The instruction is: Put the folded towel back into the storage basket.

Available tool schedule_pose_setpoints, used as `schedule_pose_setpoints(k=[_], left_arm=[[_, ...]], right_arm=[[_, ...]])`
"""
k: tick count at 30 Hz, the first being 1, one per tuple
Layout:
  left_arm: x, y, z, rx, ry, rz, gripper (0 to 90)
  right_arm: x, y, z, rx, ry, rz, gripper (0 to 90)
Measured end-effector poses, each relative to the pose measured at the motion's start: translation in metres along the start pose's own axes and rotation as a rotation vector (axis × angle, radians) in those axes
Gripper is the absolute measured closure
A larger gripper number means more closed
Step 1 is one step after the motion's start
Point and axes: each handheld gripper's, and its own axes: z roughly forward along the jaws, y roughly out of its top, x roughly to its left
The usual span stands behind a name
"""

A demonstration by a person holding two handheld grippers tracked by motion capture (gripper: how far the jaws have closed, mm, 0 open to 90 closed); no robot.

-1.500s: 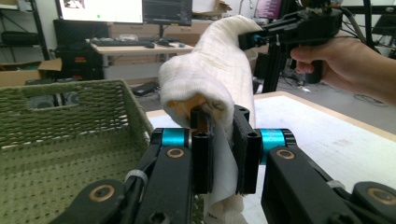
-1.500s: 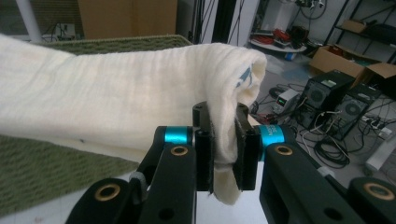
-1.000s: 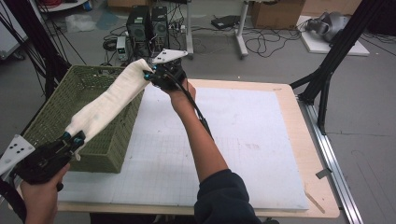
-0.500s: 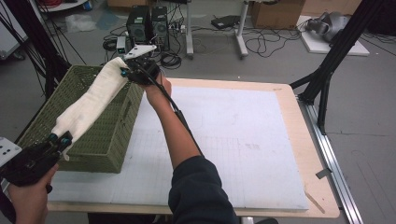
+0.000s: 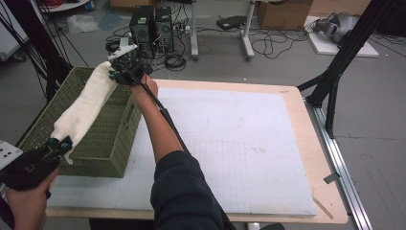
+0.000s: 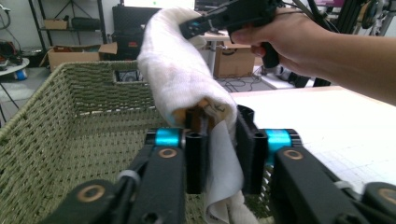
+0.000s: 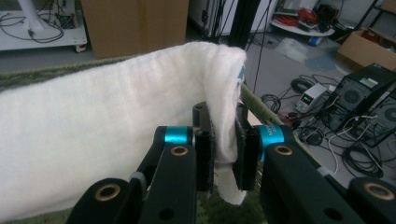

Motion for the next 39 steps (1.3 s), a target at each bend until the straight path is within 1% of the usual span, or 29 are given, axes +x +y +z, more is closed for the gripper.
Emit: schedule_pose_setpoints(k=[1, 2, 3, 4, 5, 6, 8, 10, 13, 15, 18, 20, 23, 25, 27, 30, 33, 36, 37, 39], left_arm=[[0.001, 0.0, 0.0, 0.001, 0.01, -0.002, 65.3], [0.001, 0.001, -0.001, 0.0, 0.026, -0.017, 57.2], [0.002, 0.002, -0.001, -0.001, 0.041, -0.03, 49.2], [0.002, 0.002, -0.002, -0.003, 0.057, -0.028, 44.3], [0.002, 0.003, -0.003, -0.007, 0.069, -0.023, 42.7], [0.002, 0.004, -0.004, -0.009, 0.077, -0.017, 41.6], [0.002, 0.005, -0.005, -0.012, 0.079, -0.017, 40.8], [0.002, 0.005, -0.006, -0.012, 0.08, -0.019, 39.7], [0.001, 0.005, -0.005, -0.007, 0.072, -0.021, 38.4], [0.001, 0.005, -0.003, -0.003, 0.064, -0.031, 36.4], [0.0, 0.005, -0.001, 0.007, 0.035, -0.036, 33.8], [-0.002, 0.006, 0.0, 0.01, 0.015, -0.034, 33.9], [-0.003, 0.006, 0.003, 0.003, -0.011, -0.058, 30.3], [-0.004, 0.006, 0.005, 0.006, -0.012, -0.063, 28.4], [-0.005, 0.006, 0.006, 0.007, -0.017, -0.068, 23.4], [-0.007, 0.006, 0.009, -0.007, -0.061, -0.086, 23.2], [-0.01, 0.007, 0.011, -0.007, -0.087, -0.073, 21.8], [-0.013, 0.006, 0.014, -0.003, -0.108, -0.062, 21.5], [-0.014, 0.006, 0.014, -0.009, -0.108, -0.057, 21.5], [-0.016, 0.006, 0.016, -0.027, -0.116, -0.039, 21.1]], right_arm=[[0.001, 0.0, 0.004, 0.011, -0.009, 0.0, 75.6], [0.003, -0.001, 0.009, 0.019, -0.039, 0.009, 62.8], [0.003, -0.003, 0.011, 0.019, -0.057, 0.032, 54.9], [0.003, -0.005, 0.013, 0.019, -0.063, 0.057, 49.8], [0.004, -0.006, 0.012, 0.02, -0.073, 0.073, 45.7], [0.004, -0.008, 0.01, 0.013, -0.082, 0.079, 45.1], [0.005, -0.011, 0.005, 0.0, -0.071, 0.08, 44.3], [0.004, -0.015, -0.003, 0.0, -0.068, 0.074, 44.0], [0.0, -0.02, -0.015, -0.018, -0.055, 0.085, 43.8], [-0.001, -0.023, -0.023, -0.023, -0.052, 0.084, 43.6], [-0.003, -0.03, -0.033, -0.032, -0.03, 0.084, 42.0], [-0.003, -0.033, -0.038, -0.027, 0.002, 0.087, 39.8], [-0.002, -0.036, -0.046, -0.029, 0.019, 0.069, 37.7], [-0.002, -0.038, -0.053, -0.042, 0.034, 0.073, 36.7], [-0.003, -0.04, -0.059, -0.048, 0.042, 0.077, 34.5], [-0.004, -0.045, -0.068, -0.052, 0.056, 0.083, 30.4], [-0.006, -0.051, -0.077, -0.047, 0.065, 0.098, 25.8], [-0.008, -0.058, -0.089, -0.047, 0.066, 0.086, 22.9], [-0.009, -0.061, -0.093, -0.046, 0.067, 0.086, 21.2], [-0.01, -0.066, -0.101, -0.042, 0.064, 0.091, 20.6]])
